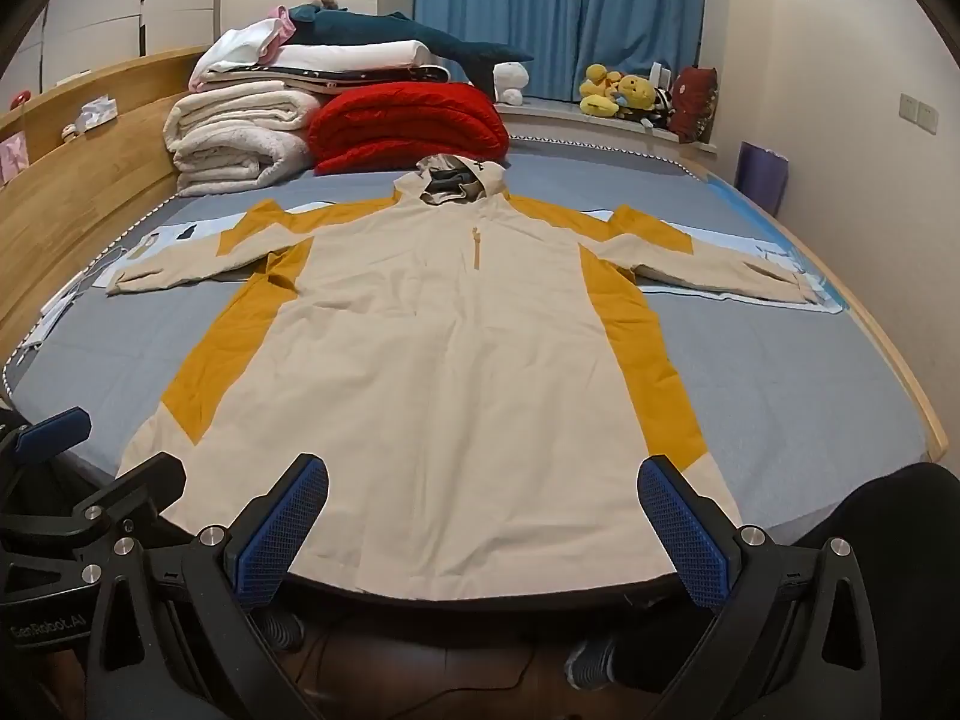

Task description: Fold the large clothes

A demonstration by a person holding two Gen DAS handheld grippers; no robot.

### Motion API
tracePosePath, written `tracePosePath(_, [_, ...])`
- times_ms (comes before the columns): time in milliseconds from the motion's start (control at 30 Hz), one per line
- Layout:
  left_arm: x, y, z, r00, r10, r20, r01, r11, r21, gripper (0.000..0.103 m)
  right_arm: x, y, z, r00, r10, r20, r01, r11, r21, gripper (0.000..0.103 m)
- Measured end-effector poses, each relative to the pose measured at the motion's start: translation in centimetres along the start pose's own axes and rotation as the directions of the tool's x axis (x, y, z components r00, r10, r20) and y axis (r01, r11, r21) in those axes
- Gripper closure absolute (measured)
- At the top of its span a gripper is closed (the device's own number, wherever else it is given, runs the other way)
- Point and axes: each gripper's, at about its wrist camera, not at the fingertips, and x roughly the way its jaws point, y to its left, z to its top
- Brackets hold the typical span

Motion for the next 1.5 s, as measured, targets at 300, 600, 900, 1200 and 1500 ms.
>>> tracePosePath(300, [-0.1, 0.1, 0.1, 1.0, -0.001, 0.001, 0.001, 1.0, 0.0, 0.004, -0.1, -0.1, 0.0, 1.0, 0.001, -0.001, -0.001, 1.0, 0.001, 0.001])
tracePosePath(600, [0.0, 0.0, 0.1, 1.0, 0.0, 0.0, 0.0, 1.0, -0.001, 0.004, 0.0, -0.1, 0.0, 1.0, 0.001, 0.0, -0.001, 1.0, 0.001, 0.001])
tracePosePath(900, [0.0, -0.1, 0.1, 1.0, 0.0, -0.001, 0.0, 1.0, -0.001, 0.005, -0.1, -0.1, 0.0, 1.0, 0.002, 0.0, -0.002, 1.0, 0.002, 0.001])
tracePosePath(1200, [0.0, -0.1, 0.0, 1.0, 0.0, 0.0, 0.0, 1.0, -0.001, 0.006, 0.0, 0.0, 0.0, 1.0, 0.002, 0.0, -0.002, 1.0, 0.0, 0.003])
tracePosePath(1500, [0.3, -1.1, 0.3, 1.0, -0.003, -0.013, 0.003, 1.0, 0.011, 0.013, -0.1, 0.5, 0.2, 1.0, 0.02, 0.0, -0.02, 1.0, 0.001, 0.012])
